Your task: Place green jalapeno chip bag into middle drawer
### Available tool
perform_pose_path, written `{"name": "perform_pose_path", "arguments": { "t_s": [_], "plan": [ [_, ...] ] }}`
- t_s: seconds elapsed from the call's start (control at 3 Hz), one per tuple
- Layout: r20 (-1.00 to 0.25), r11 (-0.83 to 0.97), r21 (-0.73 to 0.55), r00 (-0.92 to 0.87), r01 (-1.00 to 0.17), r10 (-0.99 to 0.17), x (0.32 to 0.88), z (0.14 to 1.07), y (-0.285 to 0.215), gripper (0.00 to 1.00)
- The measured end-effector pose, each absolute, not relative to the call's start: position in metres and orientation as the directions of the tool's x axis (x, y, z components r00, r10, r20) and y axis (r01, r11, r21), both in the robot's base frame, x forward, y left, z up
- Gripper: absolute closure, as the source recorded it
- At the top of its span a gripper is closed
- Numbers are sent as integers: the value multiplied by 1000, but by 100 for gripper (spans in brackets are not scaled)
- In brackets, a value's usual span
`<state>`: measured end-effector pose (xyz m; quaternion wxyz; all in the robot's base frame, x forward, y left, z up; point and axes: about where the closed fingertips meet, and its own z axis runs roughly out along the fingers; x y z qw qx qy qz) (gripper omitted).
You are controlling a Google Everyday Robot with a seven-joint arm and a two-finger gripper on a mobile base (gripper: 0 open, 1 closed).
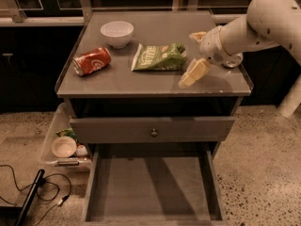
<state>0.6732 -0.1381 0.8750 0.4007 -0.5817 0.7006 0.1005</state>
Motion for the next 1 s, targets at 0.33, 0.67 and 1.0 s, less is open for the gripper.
{"name": "perform_pose_path", "arguments": {
  "t_s": [0.33,0.67,1.0],
  "plan": [
    [-742,348,-295,-16,-890,-670,692,868,-144,0],
    [-781,361,-271,-16,-892,-624,708,867,-142,0],
    [-807,348,-255,1,-902,-590,721,874,-132,0]
  ]
}}
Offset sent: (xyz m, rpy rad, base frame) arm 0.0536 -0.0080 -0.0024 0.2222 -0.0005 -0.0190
